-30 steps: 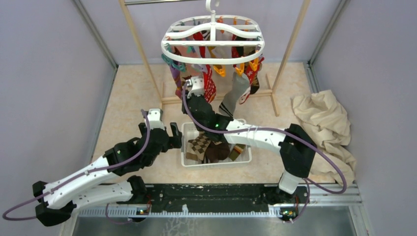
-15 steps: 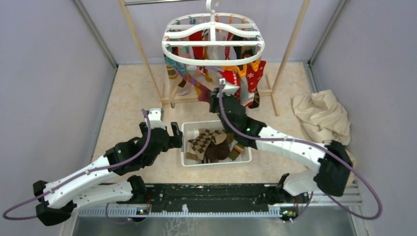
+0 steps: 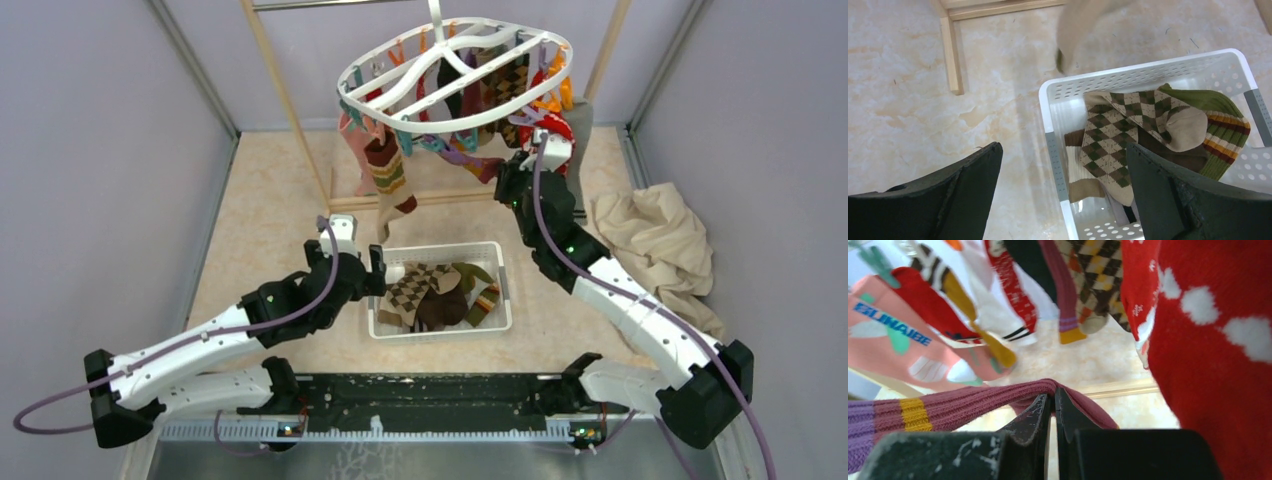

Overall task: Remove the socks clipped to the hanger
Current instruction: Adjust the hanger on the clothesline.

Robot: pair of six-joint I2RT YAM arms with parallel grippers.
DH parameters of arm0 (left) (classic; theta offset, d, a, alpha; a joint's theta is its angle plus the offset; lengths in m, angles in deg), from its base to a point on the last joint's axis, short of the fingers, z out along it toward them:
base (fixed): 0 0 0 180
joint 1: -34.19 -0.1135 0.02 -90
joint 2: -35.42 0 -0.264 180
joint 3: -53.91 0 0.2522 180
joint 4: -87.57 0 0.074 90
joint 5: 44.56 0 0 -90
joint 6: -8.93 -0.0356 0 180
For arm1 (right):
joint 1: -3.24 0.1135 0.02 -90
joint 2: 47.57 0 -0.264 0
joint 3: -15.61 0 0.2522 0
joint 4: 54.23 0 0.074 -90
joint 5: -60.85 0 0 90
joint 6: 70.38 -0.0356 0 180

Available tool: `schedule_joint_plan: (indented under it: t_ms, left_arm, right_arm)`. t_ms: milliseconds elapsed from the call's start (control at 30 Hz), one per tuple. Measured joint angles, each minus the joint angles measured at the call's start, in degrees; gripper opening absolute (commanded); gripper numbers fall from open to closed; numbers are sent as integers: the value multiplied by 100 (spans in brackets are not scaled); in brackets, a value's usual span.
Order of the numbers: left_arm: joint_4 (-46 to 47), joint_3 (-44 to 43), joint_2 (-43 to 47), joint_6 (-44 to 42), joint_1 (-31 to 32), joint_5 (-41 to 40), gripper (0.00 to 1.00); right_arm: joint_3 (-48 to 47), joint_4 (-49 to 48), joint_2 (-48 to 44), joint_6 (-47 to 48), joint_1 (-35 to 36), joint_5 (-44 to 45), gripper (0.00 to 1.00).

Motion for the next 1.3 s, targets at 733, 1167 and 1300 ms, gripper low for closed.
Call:
schedule_joint_plan:
  t_ms: [733, 1167, 1300]
  left_arm:
    - [1237, 0, -501, -844, -765, 133, 99]
    - [3279, 2, -1349, -1770, -1375, 675, 99]
    - [4103, 2, -1910, -1954, -1609, 876, 99]
  right_arm:
    - [-691, 772, 868, -1051, -3023, -2339, 6]
    - [-1082, 748, 1523, -1320, -3550, -3241, 6]
    - [-1108, 752, 1561, -1386, -3571, -3434, 6]
